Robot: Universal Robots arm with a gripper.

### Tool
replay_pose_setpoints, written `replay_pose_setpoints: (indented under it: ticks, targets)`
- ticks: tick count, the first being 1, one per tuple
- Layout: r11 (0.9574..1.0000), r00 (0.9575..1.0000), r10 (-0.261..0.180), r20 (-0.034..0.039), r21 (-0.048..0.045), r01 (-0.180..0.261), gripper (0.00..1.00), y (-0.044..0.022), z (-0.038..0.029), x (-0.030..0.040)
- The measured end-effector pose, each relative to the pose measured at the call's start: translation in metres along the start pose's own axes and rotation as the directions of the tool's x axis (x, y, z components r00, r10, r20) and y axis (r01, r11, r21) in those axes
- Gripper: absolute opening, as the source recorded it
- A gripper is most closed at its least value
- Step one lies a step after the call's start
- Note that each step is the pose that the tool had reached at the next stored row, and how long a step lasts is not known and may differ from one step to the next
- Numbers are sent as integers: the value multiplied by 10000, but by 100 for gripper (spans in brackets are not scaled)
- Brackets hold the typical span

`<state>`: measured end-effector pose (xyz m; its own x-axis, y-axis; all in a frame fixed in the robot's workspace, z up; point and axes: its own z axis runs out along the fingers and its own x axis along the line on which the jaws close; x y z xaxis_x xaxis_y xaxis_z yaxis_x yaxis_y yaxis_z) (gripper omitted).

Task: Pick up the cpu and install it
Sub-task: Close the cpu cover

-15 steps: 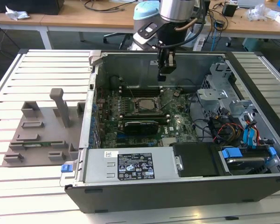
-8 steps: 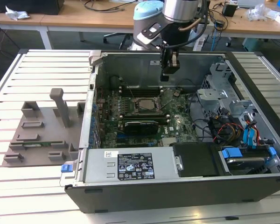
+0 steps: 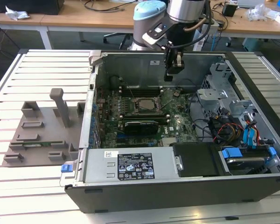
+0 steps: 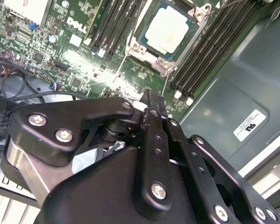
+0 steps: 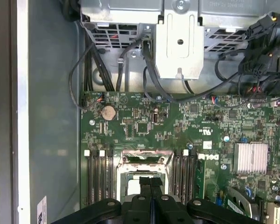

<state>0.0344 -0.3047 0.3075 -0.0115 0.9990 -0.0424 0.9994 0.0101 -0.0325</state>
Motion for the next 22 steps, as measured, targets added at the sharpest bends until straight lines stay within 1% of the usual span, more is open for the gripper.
replay_pose_setpoints:
  ticks: [7, 8, 10, 16, 20, 22]
  targets:
    - [10000, 10000, 1, 1, 2, -1, 11, 95, 2, -1]
    - [10000, 10000, 2, 0, 2, -2, 11, 120, 3, -1]
    - [10000, 10000, 1, 0, 2, -1, 11, 150, 4, -1]
    - [10000, 10000, 1, 1, 4, -1, 11, 227, 16, -2]
    - [10000, 10000, 1, 0, 6, -1, 11, 271, 59, 0]
    - [10000, 10000, 1, 1, 7, -1, 11, 296, 92, 1]
